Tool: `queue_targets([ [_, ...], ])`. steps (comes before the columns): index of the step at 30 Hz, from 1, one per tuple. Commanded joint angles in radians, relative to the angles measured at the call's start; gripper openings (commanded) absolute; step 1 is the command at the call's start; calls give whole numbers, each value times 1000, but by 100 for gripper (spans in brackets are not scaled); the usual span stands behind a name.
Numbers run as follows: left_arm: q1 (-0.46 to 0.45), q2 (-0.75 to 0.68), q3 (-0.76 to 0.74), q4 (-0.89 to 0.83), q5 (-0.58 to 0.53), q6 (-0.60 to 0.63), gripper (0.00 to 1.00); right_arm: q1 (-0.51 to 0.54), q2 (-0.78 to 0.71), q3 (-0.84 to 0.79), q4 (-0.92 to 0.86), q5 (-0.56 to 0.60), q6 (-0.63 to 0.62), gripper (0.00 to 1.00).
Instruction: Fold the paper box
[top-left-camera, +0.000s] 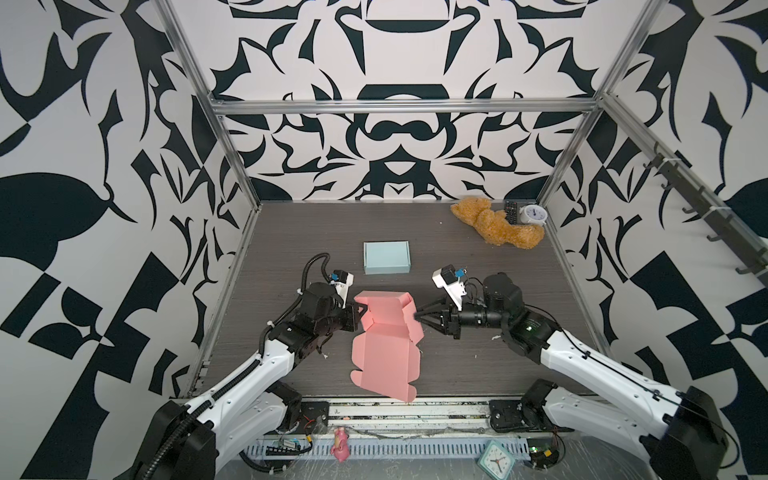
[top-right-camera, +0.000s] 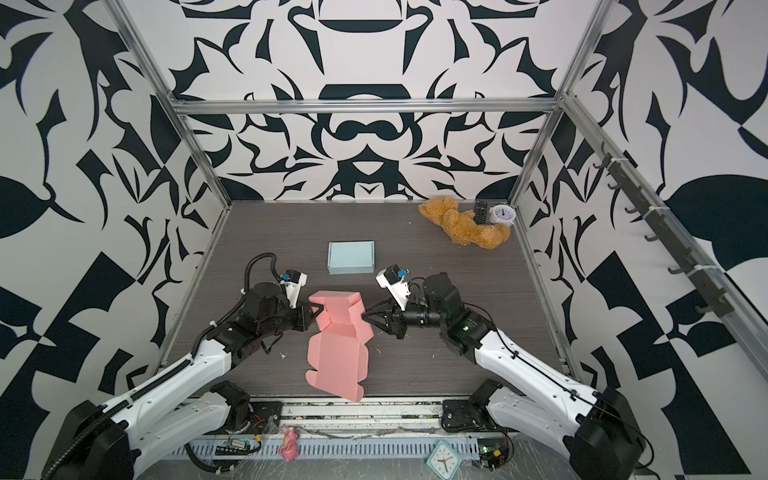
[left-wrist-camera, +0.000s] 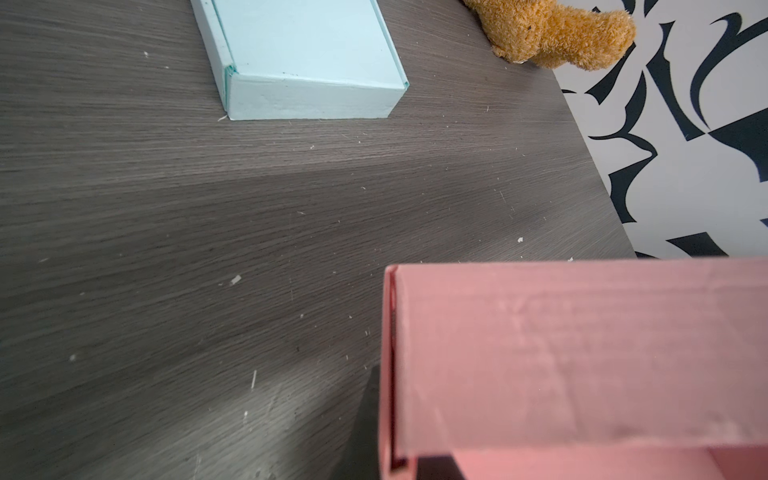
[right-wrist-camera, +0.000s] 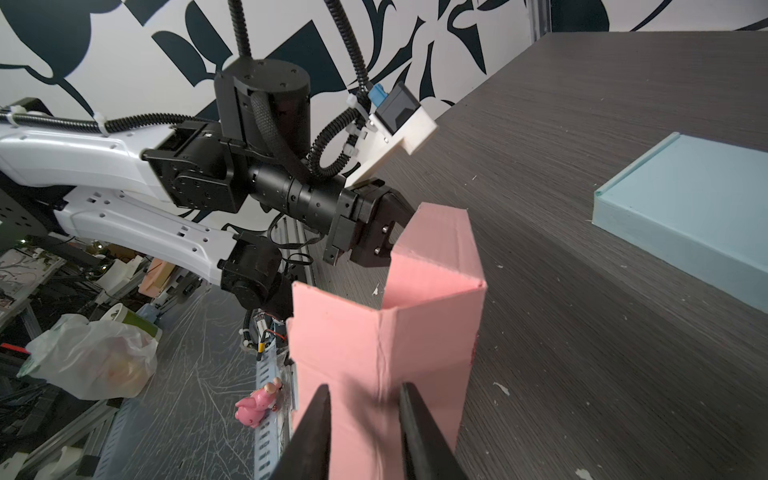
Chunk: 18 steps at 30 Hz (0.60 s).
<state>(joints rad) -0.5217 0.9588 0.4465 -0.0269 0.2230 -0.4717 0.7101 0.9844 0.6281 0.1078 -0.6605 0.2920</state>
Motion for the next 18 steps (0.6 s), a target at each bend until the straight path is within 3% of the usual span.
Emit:
queue_targets([
  [1,4,1,28,10,-24,-13,2,28,10,58,-56,111,-46,30],
  [9,5,15,27,15,-63,-26,2,96,55,118,-148,323,-67,31],
  [18,-3,21,16,25,-128,-57,2,194,143,183,-179,481,-65,30],
])
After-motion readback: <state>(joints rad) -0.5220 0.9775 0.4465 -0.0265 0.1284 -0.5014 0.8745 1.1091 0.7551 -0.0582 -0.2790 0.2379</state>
